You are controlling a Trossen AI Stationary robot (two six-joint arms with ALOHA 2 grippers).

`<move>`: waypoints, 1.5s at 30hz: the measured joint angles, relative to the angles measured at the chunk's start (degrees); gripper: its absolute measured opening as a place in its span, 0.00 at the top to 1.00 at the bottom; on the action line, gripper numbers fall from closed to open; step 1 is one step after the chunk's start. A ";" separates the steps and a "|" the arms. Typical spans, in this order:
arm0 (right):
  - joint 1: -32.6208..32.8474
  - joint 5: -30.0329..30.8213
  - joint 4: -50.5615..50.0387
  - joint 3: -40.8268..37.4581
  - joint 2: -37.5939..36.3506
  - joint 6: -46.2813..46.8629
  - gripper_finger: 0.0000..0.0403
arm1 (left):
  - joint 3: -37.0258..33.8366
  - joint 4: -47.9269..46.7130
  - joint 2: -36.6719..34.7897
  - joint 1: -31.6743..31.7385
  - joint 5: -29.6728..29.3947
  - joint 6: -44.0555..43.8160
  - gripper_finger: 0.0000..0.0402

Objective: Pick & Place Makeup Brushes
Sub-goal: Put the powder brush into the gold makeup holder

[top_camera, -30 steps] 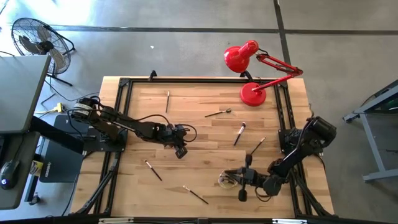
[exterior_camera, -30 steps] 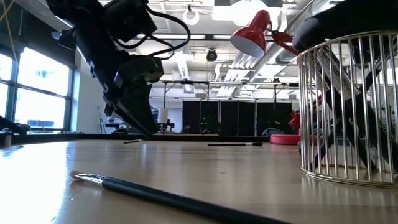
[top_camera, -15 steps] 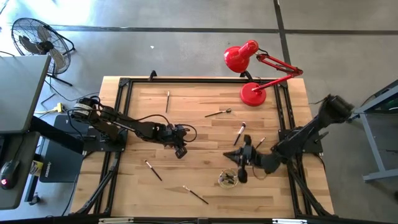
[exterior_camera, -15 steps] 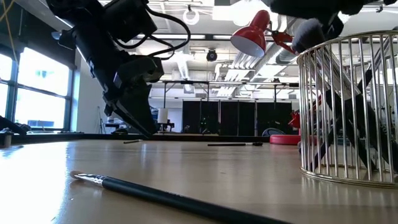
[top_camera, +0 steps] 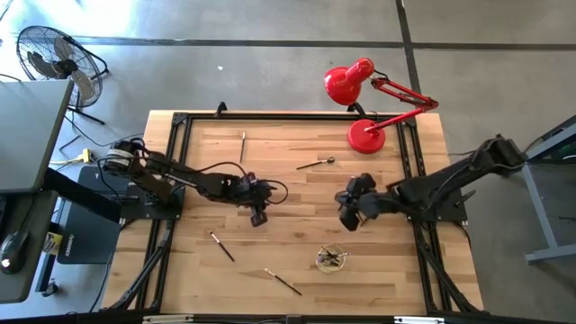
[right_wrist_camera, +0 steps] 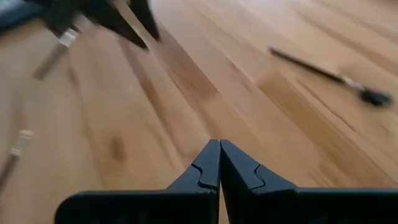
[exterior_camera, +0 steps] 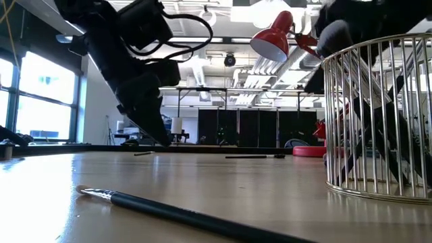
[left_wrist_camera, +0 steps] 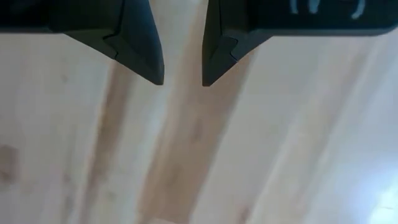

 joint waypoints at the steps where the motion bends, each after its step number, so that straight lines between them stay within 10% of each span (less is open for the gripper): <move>1: -1.04 -1.01 -1.74 0.00 0.04 0.71 1.00 | 0.00 0.01 0.00 0.61 -0.38 0.09 0.73; 14: -7.76 -9.22 -14.42 0.00 0.08 7.37 1.00 | 0.07 2.87 -4.63 1.92 5.02 4.10 0.97; 28: -4.27 -8.50 -15.94 1.58 6.91 20.27 1.00 | -0.02 -15.71 -24.78 -5.93 -10.18 8.78 1.00; 45: -7.80 -10.04 -46.99 33.21 24.55 21.40 1.00 | -11.15 -5.22 -38.98 -3.52 -1.80 18.15 1.00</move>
